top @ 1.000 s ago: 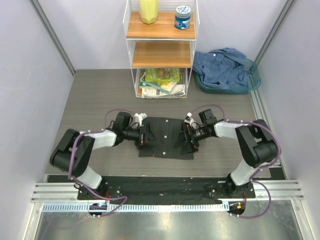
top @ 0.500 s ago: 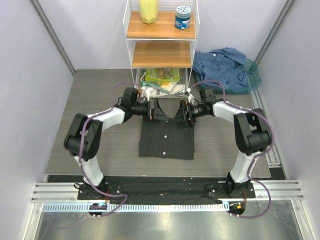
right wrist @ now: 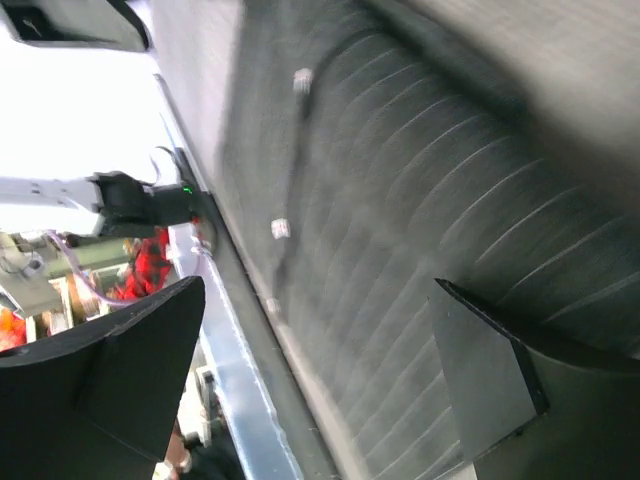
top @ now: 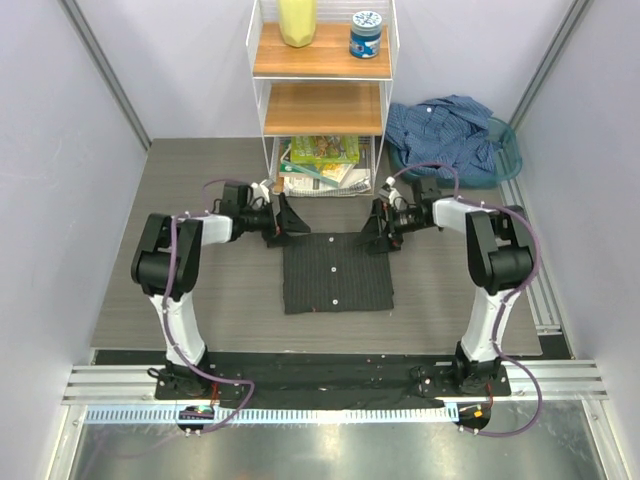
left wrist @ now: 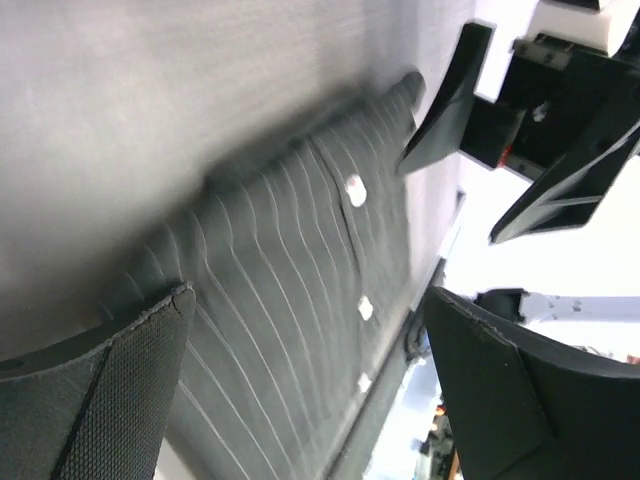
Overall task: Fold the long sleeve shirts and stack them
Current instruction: Fold the shirt
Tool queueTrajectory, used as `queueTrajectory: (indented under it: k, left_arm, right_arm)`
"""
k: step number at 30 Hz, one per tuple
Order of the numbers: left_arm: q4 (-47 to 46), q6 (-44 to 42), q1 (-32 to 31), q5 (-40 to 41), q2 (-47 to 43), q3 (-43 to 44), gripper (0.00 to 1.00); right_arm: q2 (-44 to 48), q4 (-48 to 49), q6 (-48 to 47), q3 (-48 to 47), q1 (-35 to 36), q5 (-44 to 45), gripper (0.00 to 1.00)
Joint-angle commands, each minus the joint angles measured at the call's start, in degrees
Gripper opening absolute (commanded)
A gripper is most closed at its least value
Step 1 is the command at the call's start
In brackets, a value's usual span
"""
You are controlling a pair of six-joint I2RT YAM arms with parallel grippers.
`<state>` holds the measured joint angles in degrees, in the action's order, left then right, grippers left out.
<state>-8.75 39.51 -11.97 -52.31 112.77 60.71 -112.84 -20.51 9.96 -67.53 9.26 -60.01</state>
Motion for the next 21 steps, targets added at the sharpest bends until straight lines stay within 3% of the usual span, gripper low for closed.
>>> queueTrajectory:
  k: [1,5,8,10,13,17,19,21]
  left_arm:
    - [-3.37,2.76,-1.65,-2.88,-14.74,-6.64,0.96]
    - [-3.90,5.66,-11.55,-0.96,-26.35,-17.43,0.97]
    - [-6.97,7.51,-17.02,0.37,-24.37,-22.28,0.96]
    - [-10.64,9.96,-17.39,1.60,-21.47,-23.70,0.95]
    - [-8.92,8.40,-15.73,2.66,-14.79,-23.79,0.93]
    - [-0.16,5.07,-12.12,6.34,-9.76,-23.00,0.89]
    - [2.58,2.78,-13.69,5.13,-11.85,-22.31,0.88]
    - [13.73,-5.02,-18.16,3.98,-14.32,-19.50,0.88]
  right_arm:
    - [16.04,8.88,11.63,7.81,2.07,-1.60,1.00]
    - [24.15,19.71,20.97,15.13,8.47,-0.99,1.00]
    - [21.97,22.16,20.46,19.61,11.13,0.07,1.00]
    - [19.25,23.23,19.06,21.46,11.31,-0.02,1.00]
    - [12.75,19.47,14.41,20.69,10.87,0.24,0.99]
    - [3.61,5.60,-0.94,16.13,8.59,6.98,0.96]
    - [-0.95,-2.55,-5.63,11.14,7.10,9.28,0.90]
    - [-2.47,-6.97,-9.77,5.51,6.48,11.84,0.86]
